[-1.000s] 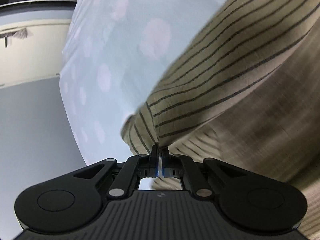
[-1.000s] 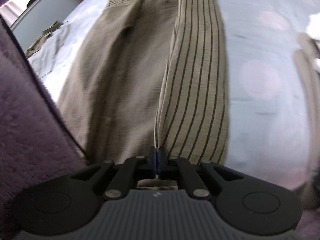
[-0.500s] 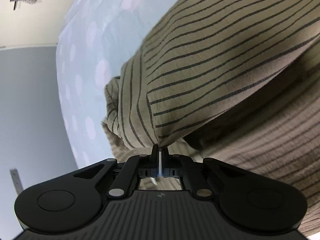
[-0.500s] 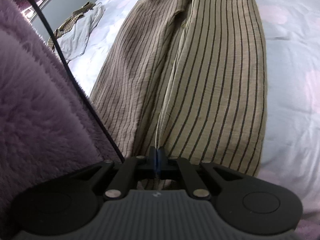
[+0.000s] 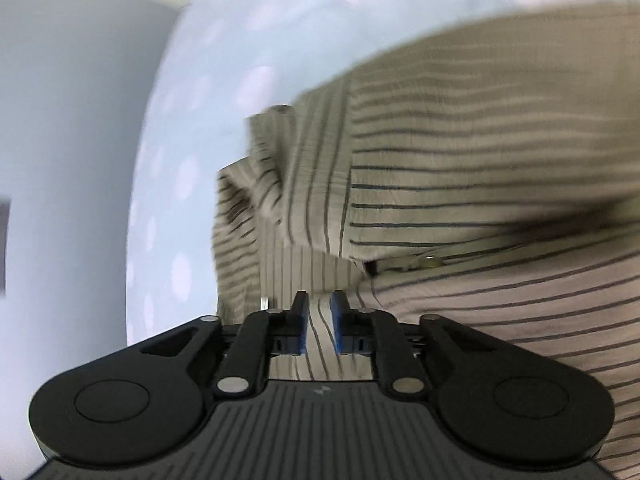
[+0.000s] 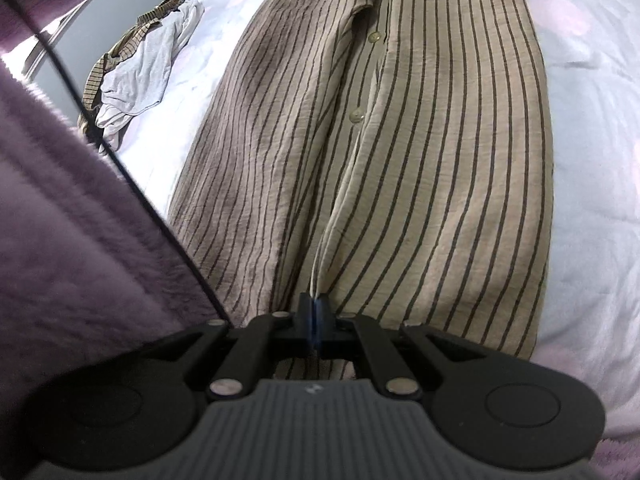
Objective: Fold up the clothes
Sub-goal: 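Lift the side edge with both grippers and fold it toward the shirt middle, then open both grippers and release the folded side onto the shirt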
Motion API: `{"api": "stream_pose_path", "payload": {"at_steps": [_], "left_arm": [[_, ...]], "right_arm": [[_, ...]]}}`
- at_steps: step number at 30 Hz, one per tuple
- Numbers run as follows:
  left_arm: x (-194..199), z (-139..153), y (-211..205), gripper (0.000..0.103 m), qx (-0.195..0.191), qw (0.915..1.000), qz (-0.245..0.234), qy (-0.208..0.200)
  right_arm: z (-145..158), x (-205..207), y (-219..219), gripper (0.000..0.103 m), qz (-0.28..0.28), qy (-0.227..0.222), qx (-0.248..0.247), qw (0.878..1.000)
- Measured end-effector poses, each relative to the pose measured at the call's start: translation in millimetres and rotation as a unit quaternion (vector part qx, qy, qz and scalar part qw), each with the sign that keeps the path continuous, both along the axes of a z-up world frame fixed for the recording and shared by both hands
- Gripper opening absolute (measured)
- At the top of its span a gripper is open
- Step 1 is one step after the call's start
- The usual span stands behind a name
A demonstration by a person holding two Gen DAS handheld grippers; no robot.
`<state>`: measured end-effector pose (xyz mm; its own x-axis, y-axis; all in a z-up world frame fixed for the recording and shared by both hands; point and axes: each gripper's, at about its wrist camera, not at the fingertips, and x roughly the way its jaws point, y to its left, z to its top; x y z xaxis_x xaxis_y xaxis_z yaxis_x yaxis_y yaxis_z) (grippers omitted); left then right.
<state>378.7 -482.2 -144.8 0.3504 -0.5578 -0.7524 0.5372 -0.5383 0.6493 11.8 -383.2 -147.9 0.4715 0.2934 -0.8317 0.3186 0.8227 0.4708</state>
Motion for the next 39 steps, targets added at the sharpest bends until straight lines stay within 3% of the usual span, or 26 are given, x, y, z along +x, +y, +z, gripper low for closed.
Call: {"api": "stream_pose_path", "payload": {"at_steps": [4, 8, 11, 14, 19, 21, 25, 28, 30, 34, 39], "left_arm": [[-51.1, 28.1, 41.0, 0.022, -0.037, 0.9947, 0.075, 0.060], [-83.3, 44.1, 93.0, 0.023, -0.035, 0.9793, 0.140, 0.142], [-105.0, 52.0, 131.4, 0.023, -0.029, 0.9533, 0.201, 0.224], [-126.3, 57.3, 170.0, 0.023, -0.033, 0.9185, 0.262, 0.294], [-155.1, 51.4, 219.8, 0.023, -0.034, 0.8724, 0.315, 0.373], [-170.1, 53.6, 239.7, 0.023, -0.032, 0.8590, 0.324, 0.395], [-192.6, 42.0, 256.8, 0.031, -0.032, 0.8486, 0.354, 0.392], [-195.9, 32.4, 270.6, 0.032, -0.018, 0.8296, 0.392, 0.398], [-197.8, 30.2, 279.2, 0.033, -0.017, 0.8193, 0.406, 0.405], [-206.0, 39.8, 300.6, 0.047, -0.037, 0.8161, 0.415, 0.401], [-214.0, 42.7, 319.7, 0.049, -0.045, 0.8119, 0.431, 0.391]], "right_arm": [[-0.1, 1.7, 6.4, 0.002, 0.005, 0.006, -0.022, 1.000], [5.1, 4.5, 14.1, 0.002, 0.022, -0.006, -0.055, 0.998], [7.6, 10.9, 24.6, 0.002, 0.039, -0.006, -0.080, 0.996], [12.9, 17.5, 39.5, 0.002, 0.060, -0.014, -0.105, 0.993], [12.0, 22.1, 60.6, 0.002, 0.081, -0.015, -0.147, 0.986], [7.1, 21.9, 65.0, 0.002, 0.083, -0.017, -0.151, 0.985], [-3.7, 22.4, 75.1, 0.002, 0.088, -0.019, -0.161, 0.983], [-7.5, 19.8, 80.2, 0.005, 0.093, -0.019, -0.173, 0.980], [-2.3, 11.9, 82.4, 0.016, 0.098, -0.026, -0.165, 0.981], [15.6, -13.5, 88.3, 0.023, 0.095, -0.045, -0.178, 0.978], [36.2, -49.9, 64.4, 0.026, 0.017, -0.057, -0.199, 0.978]]}}
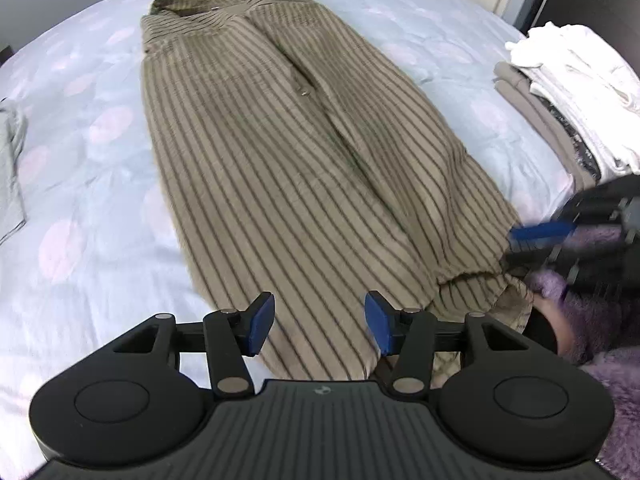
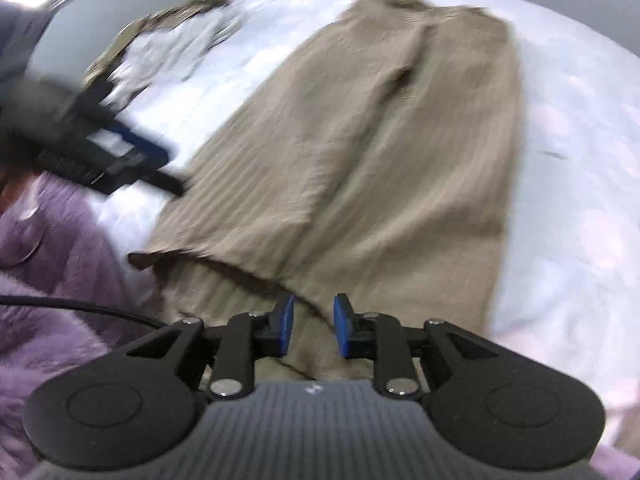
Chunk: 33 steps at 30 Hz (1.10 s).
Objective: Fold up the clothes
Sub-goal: 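Open both grippers and release the folded side onto the shirt, then grasp the shirt hem with the left gripper while the right gripper grasps beside it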
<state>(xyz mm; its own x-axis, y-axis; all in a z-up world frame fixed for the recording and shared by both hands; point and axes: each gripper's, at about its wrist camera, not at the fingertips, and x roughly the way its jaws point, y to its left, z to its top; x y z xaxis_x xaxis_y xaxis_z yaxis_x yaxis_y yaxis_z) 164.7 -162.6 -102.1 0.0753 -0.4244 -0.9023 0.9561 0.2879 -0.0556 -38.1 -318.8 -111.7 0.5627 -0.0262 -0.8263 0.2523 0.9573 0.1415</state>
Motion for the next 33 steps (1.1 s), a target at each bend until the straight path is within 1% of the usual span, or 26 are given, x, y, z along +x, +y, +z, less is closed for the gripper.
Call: {"api": "stream_pose_path", "payload": {"at_steps": [1, 3, 5, 8, 11, 13, 16, 18, 20, 23, 24, 26, 28, 31, 32, 33], "left_arm": [[-3.9, -0.5, 2.8, 0.049, 0.001, 1.0000, 0.000, -0.009], [-16.1, -0.4, 7.3, 0.049, -0.001, 0.9993, -0.016, -0.033], [-33.1, -1.0, 11.2, 0.051, -0.004, 0.9975, -0.049, -0.051], [-57.8, -2.7, 14.0, 0.053, -0.008, 0.9934, -0.099, -0.057], [-79.4, -6.0, 15.8, 0.054, -0.001, 0.9867, -0.149, -0.066], [-91.4, -7.8, 17.7, 0.055, 0.004, 0.9816, -0.174, -0.079], [-102.5, -9.6, 19.6, 0.055, 0.002, 0.9784, -0.189, -0.083], [-108.5, -11.5, 19.9, 0.055, 0.001, 0.9780, -0.192, -0.083], [-112.8, -14.8, 19.9, 0.055, 0.002, 0.9777, -0.191, -0.088], [-117.0, -18.4, 20.2, 0.055, 0.000, 0.9776, -0.188, -0.095], [-117.8, -19.0, 20.5, 0.055, -0.001, 0.9774, -0.188, -0.097], [-119.2, -18.8, 21.6, 0.055, -0.007, 0.9767, -0.190, -0.099], [-120.5, -18.1, 22.8, 0.057, -0.015, 0.9751, -0.196, -0.104], [-122.3, -19.3, 23.6, 0.058, -0.020, 0.9727, -0.201, -0.114], [-122.9, -20.2, 23.6, 0.058, -0.020, 0.9720, -0.203, -0.117], [-123.7, -21.0, 24.2, 0.058, -0.023, 0.9710, -0.206, -0.119]], "right_arm": [[2.1, -7.0, -6.2, 0.027, -0.016, 0.000, -0.009, 1.000], [6.8, -21.5, -15.8, 0.029, -0.043, -0.002, -0.025, 0.999], [8.0, -33.6, -16.8, 0.029, -0.046, -0.011, -0.035, 0.998], [8.9, -48.7, -4.3, 0.037, -0.016, -0.022, -0.052, 0.998], [4.2, -52.5, 19.5, 0.037, 0.034, -0.016, -0.076, 0.996], [0.7, -52.9, 36.5, 0.037, 0.071, -0.012, -0.094, 0.993], [-1.0, -53.2, 59.4, 0.037, 0.130, -0.010, -0.126, 0.983], [-4.5, -51.7, 72.6, 0.037, 0.153, -0.006, -0.154, 0.976], [-9.4, -50.4, 83.6, 0.040, 0.167, 0.000, -0.186, 0.968], [-18.1, -47.1, 94.7, 0.040, 0.186, 0.017, -0.219, 0.958], [-20.7, -45.8, 97.2, 0.040, 0.190, 0.019, -0.227, 0.955], [-24.0, -42.6, 98.0, 0.040, 0.194, 0.013, -0.231, 0.953], [-28.0, -38.3, 95.4, 0.038, 0.195, 0.008, -0.225, 0.955], [-32.5, -34.9, 93.4, 0.028, 0.196, -0.002, -0.220, 0.956], [-33.0, -35.1, 93.5, 0.013, 0.199, -0.003, -0.217, 0.956], [-33.8, -35.4, 94.3, 0.004, 0.202, -0.003, -0.214, 0.956]]}}
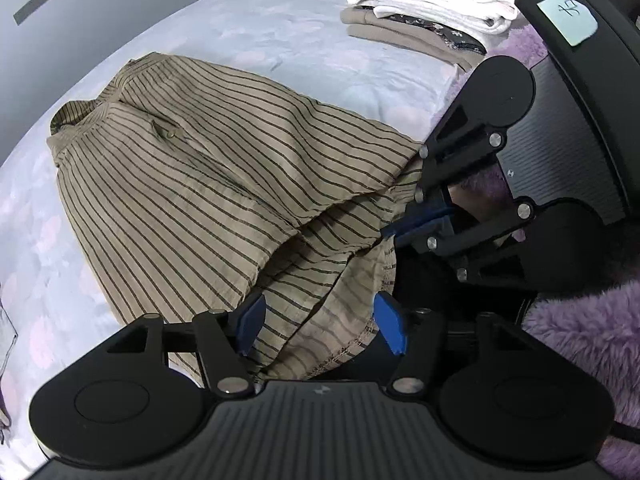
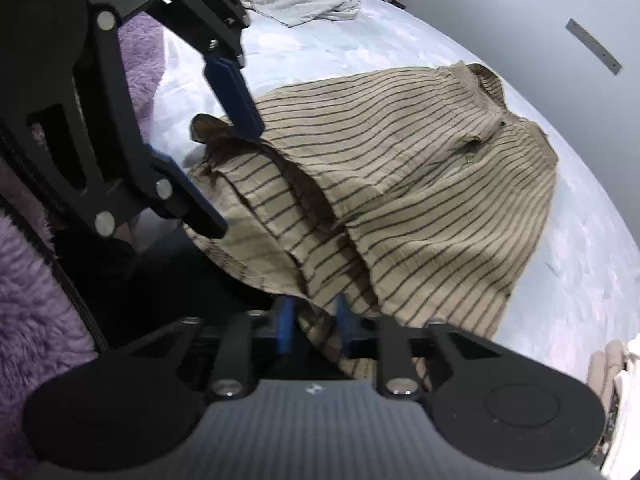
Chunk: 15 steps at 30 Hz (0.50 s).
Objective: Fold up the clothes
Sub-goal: 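Grasp the shirt hem with the left gripper while the right gripper grasps beside it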
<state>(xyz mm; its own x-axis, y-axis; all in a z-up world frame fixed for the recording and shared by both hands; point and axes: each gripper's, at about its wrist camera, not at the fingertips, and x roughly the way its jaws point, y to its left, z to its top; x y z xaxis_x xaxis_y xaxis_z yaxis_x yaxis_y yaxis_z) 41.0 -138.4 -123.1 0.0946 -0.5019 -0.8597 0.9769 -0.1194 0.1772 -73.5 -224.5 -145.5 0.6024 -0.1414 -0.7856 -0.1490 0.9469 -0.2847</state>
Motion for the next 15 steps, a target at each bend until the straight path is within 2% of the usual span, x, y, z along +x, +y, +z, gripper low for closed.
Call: {"api": "stream_pose_path", "payload": {"at_steps": [4, 7, 12, 15], "left_arm": [[-5.6, -1.6, 3.6, 0.060, -0.021, 0.9994, -0.026, -0.008], [-10.1, -3.0, 4.0, 0.060, -0.034, 0.9984, -0.037, -0.026], [-12.4, -3.4, 2.1, 0.060, -0.052, 0.9973, -0.040, -0.031], [-9.2, -7.4, -1.2, 0.060, -0.050, 0.9978, -0.032, -0.030]], "right_arm": [[5.2, -5.2, 0.9, 0.004, -0.007, -0.023, -0.006, 1.000], [15.4, -7.6, -9.4, 0.003, -0.032, -0.049, 0.016, 0.998], [26.2, -7.5, -25.8, 0.003, -0.061, -0.072, 0.054, 0.994], [31.5, -7.5, -27.7, 0.003, -0.064, -0.082, 0.055, 0.993]]}}
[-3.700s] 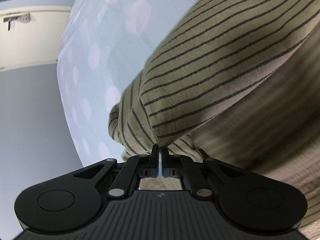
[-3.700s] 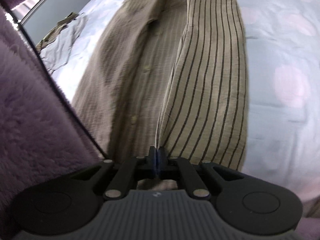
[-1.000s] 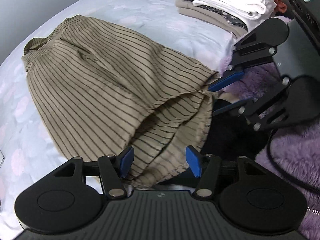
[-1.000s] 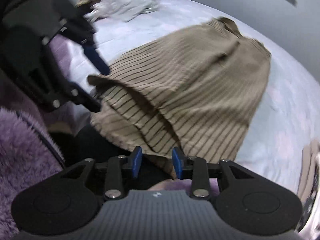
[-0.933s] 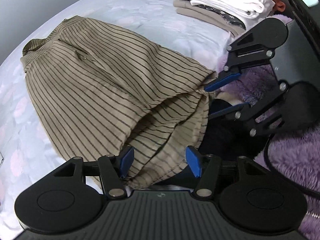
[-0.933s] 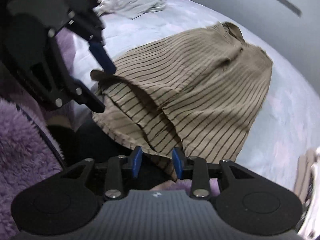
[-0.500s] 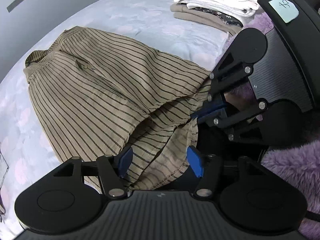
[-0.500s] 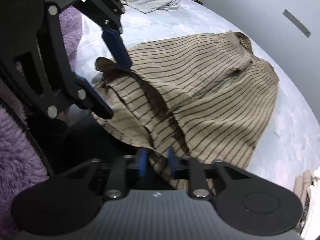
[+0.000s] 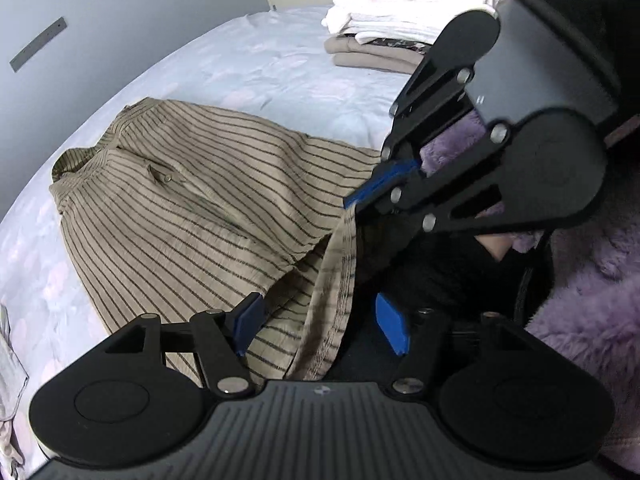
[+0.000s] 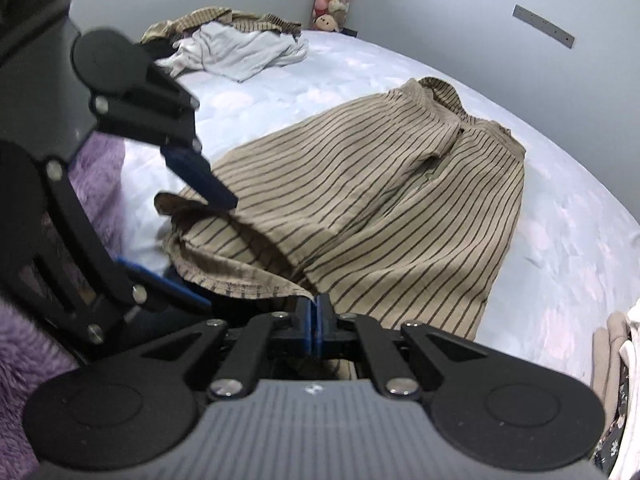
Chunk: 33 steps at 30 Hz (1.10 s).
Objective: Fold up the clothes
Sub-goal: 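Grasp the shirt hem with the left gripper while the right gripper grasps beside it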
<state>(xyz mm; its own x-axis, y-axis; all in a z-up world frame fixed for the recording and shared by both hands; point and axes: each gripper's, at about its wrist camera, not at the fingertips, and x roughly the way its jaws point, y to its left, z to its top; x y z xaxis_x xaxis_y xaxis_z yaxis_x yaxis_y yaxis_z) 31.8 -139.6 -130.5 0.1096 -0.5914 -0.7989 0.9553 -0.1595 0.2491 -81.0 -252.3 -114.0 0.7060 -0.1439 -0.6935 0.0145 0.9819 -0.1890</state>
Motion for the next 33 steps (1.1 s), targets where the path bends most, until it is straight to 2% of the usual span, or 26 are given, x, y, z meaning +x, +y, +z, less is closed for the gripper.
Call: {"api": "stream_pose_path", "payload": {"at_steps": [6, 10, 16, 18, 20, 22, 23, 25, 26, 27, 28, 29, 33], "left_arm": [[9.8, -1.0, 1.4, 0.061, -0.019, 0.9994, 0.027, 0.003], [12.6, -4.0, -2.1, 0.061, -0.023, 0.9988, 0.043, -0.011], [22.4, -19.3, -13.5, 0.060, 0.029, 0.9933, 0.093, -0.063], [27.8, -19.1, -13.8, 0.055, 0.033, 0.9935, 0.099, -0.046], [34.7, -18.2, -15.4, 0.031, 0.036, 0.9934, 0.106, -0.025], [40.9, -16.2, -15.6, 0.019, 0.034, 0.9929, 0.114, -0.008], [43.7, -14.3, -14.3, 0.014, 0.030, 0.9925, 0.118, -0.002], [49.0, -10.5, -11.6, 0.009, 0.020, 0.9916, 0.128, 0.009], [50.1, -8.8, -10.0, 0.007, 0.015, 0.9913, 0.130, 0.013], [51.1, -7.2, -8.3, 0.006, 0.009, 0.9909, 0.133, 0.017], [52.1, -5.5, -6.9, 0.006, 0.004, 0.9905, 0.136, 0.020], [52.9, -4.5, -8.4, 0.006, 0.003, 0.9902, 0.138, 0.023], [56.4, -2.0, -9.0, 0.006, -0.002, 0.9893, 0.143, 0.031]], "right_arm": [[9.7, -0.2, -10.1, 0.003, -0.018, -0.018, 0.020, 0.999], [12.4, -2.5, -13.7, 0.003, -0.025, -0.025, 0.031, 0.999], [14.0, -7.0, -16.6, 0.003, -0.025, -0.028, 0.038, 0.999], [14.2, -8.2, -17.9, 0.003, -0.020, -0.027, 0.040, 0.999], [11.5, -8.8, -17.2, 0.003, -0.013, -0.022, 0.040, 0.999], [6.7, -9.5, -15.8, 0.004, -0.008, -0.012, 0.041, 0.999], [4.2, -9.6, -15.4, 0.006, -0.006, -0.006, 0.043, 0.999], [-0.8, -9.9, -14.2, 0.011, 0.000, 0.006, 0.040, 0.999], [-3.2, -9.7, -12.3, 0.020, 0.003, 0.013, 0.034, 0.999], [-5.0, -9.2, -10.3, 0.035, 0.005, 0.017, 0.026, 0.999], [-7.0, -8.3, -8.3, 0.041, 0.006, 0.023, 0.019, 1.000], [-9.4, -6.0, -6.6, 0.045, 0.009, 0.031, 0.011, 0.999], [-24.3, 7.9, -3.6, 0.045, 0.014, 0.081, -0.030, 0.996]]}}
